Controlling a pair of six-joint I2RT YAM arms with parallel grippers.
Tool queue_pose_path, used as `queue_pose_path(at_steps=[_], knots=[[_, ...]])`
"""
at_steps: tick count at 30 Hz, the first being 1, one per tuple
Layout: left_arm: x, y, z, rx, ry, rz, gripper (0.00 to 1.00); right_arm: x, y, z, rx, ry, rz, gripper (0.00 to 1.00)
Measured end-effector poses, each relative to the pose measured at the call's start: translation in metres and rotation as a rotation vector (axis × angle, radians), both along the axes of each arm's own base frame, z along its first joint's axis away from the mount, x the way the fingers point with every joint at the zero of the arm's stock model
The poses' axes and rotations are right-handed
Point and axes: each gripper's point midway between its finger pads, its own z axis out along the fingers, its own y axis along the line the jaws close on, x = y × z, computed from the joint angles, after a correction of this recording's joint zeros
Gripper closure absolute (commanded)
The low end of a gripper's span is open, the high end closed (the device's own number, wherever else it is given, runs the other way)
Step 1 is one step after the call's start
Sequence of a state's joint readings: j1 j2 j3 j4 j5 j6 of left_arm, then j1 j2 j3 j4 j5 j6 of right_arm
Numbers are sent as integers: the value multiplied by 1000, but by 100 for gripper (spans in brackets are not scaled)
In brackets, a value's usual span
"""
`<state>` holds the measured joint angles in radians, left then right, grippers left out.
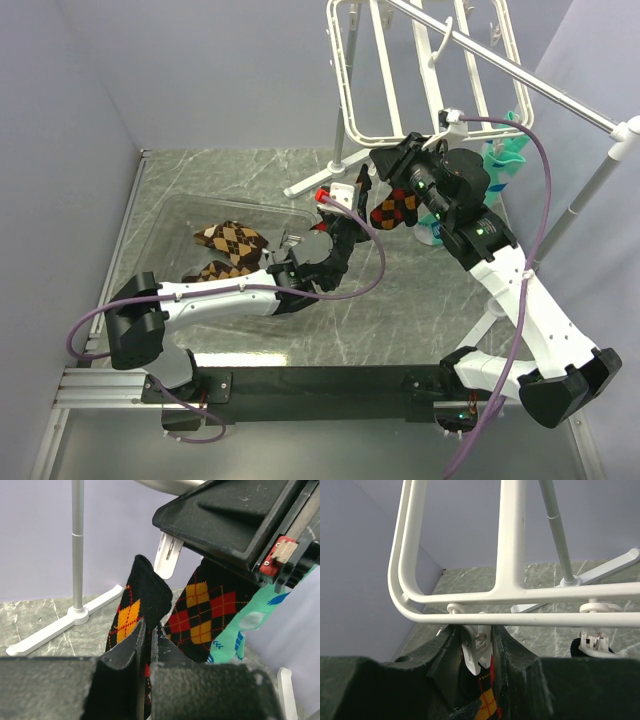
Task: Clip the socks to the hanger
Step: Clamp the sock onto the hanger.
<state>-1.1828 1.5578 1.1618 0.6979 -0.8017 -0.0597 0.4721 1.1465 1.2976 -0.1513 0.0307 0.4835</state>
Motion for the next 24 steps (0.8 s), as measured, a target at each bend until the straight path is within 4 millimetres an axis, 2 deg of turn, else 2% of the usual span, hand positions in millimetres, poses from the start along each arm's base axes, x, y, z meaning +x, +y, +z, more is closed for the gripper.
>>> queue_pose_path(at_steps=[24], knots=[[-7,-9,12,-7,-32,-35,99,-5,-3,9,7,-27,-16,100]])
